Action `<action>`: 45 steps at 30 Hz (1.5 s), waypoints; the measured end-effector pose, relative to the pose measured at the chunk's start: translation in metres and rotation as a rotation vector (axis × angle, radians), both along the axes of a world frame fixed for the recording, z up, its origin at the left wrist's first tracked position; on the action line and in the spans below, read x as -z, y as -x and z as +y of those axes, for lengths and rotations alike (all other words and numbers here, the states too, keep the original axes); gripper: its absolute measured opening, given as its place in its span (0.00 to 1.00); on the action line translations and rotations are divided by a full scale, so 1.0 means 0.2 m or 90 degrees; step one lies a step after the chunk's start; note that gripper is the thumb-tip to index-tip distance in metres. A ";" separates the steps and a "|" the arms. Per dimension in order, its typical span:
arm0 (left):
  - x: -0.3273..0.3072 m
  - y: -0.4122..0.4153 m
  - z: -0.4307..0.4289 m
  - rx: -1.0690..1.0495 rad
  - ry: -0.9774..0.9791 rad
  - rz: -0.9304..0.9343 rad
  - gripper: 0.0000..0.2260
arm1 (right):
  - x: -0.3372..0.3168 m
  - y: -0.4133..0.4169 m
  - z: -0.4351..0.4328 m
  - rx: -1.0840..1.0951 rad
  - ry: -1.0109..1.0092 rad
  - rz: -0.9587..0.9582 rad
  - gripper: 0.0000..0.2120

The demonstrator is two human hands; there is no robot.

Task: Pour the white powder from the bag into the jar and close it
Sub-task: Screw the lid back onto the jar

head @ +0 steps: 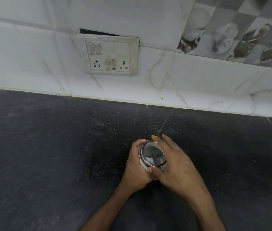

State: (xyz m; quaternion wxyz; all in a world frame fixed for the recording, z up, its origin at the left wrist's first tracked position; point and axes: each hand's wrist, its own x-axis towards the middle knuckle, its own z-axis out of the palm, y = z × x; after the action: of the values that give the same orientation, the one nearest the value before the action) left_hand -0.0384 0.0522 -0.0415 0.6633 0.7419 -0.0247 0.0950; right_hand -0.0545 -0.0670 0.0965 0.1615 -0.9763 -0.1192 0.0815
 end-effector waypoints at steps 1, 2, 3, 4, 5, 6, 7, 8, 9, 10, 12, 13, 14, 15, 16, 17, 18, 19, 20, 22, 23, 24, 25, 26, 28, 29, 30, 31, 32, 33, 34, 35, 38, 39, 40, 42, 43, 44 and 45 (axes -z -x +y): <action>0.01 0.00 0.00 0.000 0.001 0.002 0.45 | 0.00 0.00 0.01 -0.013 0.001 0.016 0.43; 0.01 0.00 0.00 0.003 0.005 0.002 0.46 | -0.01 0.01 0.02 -0.011 0.008 0.018 0.42; 0.01 0.00 -0.01 0.007 0.008 0.004 0.46 | 0.00 0.02 0.02 0.010 0.021 0.002 0.41; 0.00 0.00 0.00 0.011 0.011 0.003 0.46 | -0.01 0.03 0.02 0.045 0.033 -0.026 0.40; -0.01 0.01 0.00 0.012 0.007 0.001 0.46 | -0.03 0.03 0.01 0.082 0.039 -0.050 0.39; -0.02 0.01 0.00 0.012 0.002 -0.002 0.46 | -0.05 0.04 0.01 0.108 0.038 -0.062 0.41; -0.02 0.01 0.00 0.011 -0.001 -0.007 0.46 | -0.06 0.04 0.01 0.111 0.034 -0.064 0.42; -0.02 0.00 0.00 0.011 -0.004 -0.012 0.45 | -0.06 0.03 0.01 0.095 0.024 -0.059 0.43; -0.01 0.00 0.00 0.013 -0.008 -0.015 0.45 | -0.05 0.03 0.00 0.075 0.018 -0.047 0.44; -0.01 0.00 0.00 0.014 -0.013 -0.014 0.45 | -0.05 0.04 0.00 0.066 0.026 -0.042 0.43; 0.00 0.01 0.01 0.016 -0.013 -0.010 0.46 | -0.06 0.05 -0.01 0.097 0.068 -0.069 0.42; -0.01 0.01 0.01 0.016 -0.014 -0.009 0.46 | -0.07 0.05 -0.02 0.112 0.061 -0.085 0.43; -0.01 0.01 0.01 0.018 -0.016 -0.009 0.46 | -0.06 0.04 -0.02 0.104 0.022 -0.087 0.45; -0.01 0.01 0.01 0.018 -0.013 -0.011 0.45 | -0.05 0.03 -0.02 0.073 -0.026 -0.080 0.47; -0.01 0.00 0.01 0.018 -0.010 -0.016 0.45 | -0.01 0.00 -0.02 0.024 -0.065 -0.075 0.48; -0.01 0.00 0.01 0.019 -0.009 -0.021 0.44 | 0.04 -0.03 -0.01 -0.032 -0.091 -0.052 0.48; -0.02 0.00 0.00 0.019 -0.007 -0.021 0.42 | 0.10 -0.06 -0.01 -0.083 -0.107 -0.023 0.45; -0.03 0.00 0.00 0.020 -0.003 -0.022 0.40 | 0.17 -0.09 0.00 -0.114 -0.123 -0.021 0.40; -0.05 -0.01 0.00 0.018 0.003 -0.021 0.39 | 0.24 -0.10 0.01 -0.117 -0.136 -0.056 0.34; -0.07 -0.01 0.00 0.008 0.026 -0.021 0.32 | 0.33 -0.08 0.06 -0.045 -0.134 -0.138 0.28; -0.08 -0.01 0.00 0.004 0.033 -0.017 0.29 | 0.35 -0.06 0.10 -0.002 -0.114 -0.178 0.27; -0.08 -0.01 0.00 0.004 0.039 -0.012 0.27 | 0.35 -0.04 0.14 0.033 -0.084 -0.216 0.27; -0.07 -0.01 0.00 0.004 0.041 -0.007 0.27 | 0.34 -0.03 0.16 0.047 -0.058 -0.231 0.27; -0.07 0.00 0.00 0.008 0.045 -0.002 0.28 | 0.33 -0.04 0.15 0.032 -0.044 -0.219 0.28; -0.07 -0.01 0.03 0.034 0.029 0.001 0.36 | 0.27 -0.10 0.09 -0.054 -0.029 -0.131 0.34; -0.06 -0.02 0.05 0.056 0.010 -0.003 0.41 | 0.24 -0.14 0.04 -0.103 -0.026 -0.090 0.36; -0.06 -0.03 0.06 0.080 -0.008 -0.007 0.44 | 0.23 -0.17 0.00 -0.148 -0.035 -0.064 0.36; -0.05 -0.03 0.08 0.096 -0.017 -0.005 0.46 | 0.23 -0.18 -0.02 -0.176 -0.069 -0.062 0.34; -0.05 -0.04 0.09 0.102 -0.021 0.002 0.47 | 0.25 -0.19 -0.02 -0.179 -0.116 -0.086 0.31; -0.05 -0.04 0.10 0.102 -0.024 0.005 0.47 | 0.28 -0.19 -0.01 -0.160 -0.155 -0.127 0.27; -0.06 -0.05 0.10 0.098 -0.027 0.004 0.47 | 0.32 -0.17 0.01 -0.137 -0.170 -0.176 0.24; -0.05 -0.05 0.09 0.094 -0.025 0.006 0.47 | 0.36 -0.16 0.03 -0.115 -0.158 -0.213 0.23; -0.06 -0.04 0.09 0.107 -0.018 0.016 0.47 | 0.39 -0.15 0.07 -0.072 -0.138 -0.261 0.23; -0.06 -0.05 0.10 0.122 -0.021 0.027 0.48 | 0.37 -0.16 0.06 -0.072 -0.169 -0.244 0.23; -0.06 -0.06 0.11 0.145 -0.025 0.041 0.49 | 0.35 -0.18 0.04 -0.090 -0.204 -0.200 0.24; -0.07 -0.08 0.16 0.202 -0.027 0.061 0.51 | 0.31 -0.25 -0.02 -0.153 -0.252 -0.073 0.28; -0.07 -0.09 0.18 0.227 -0.024 0.065 0.51 | 0.29 -0.28 -0.05 -0.177 -0.264 -0.024 0.29; -0.07 -0.10 0.20 0.249 -0.021 0.065 0.52 | 0.29 -0.30 -0.06 -0.193 -0.276 0.000 0.30; -0.07 -0.11 0.22 0.263 -0.019 0.063 0.52 | 0.30 -0.31 -0.06 -0.197 -0.290 -0.001 0.30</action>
State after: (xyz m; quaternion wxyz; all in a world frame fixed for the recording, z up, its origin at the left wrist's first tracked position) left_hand -0.0155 0.0952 -0.0269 0.6582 0.7345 -0.1447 -0.0800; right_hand 0.0073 -0.0795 0.0363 0.3627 -0.8849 -0.2824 0.0754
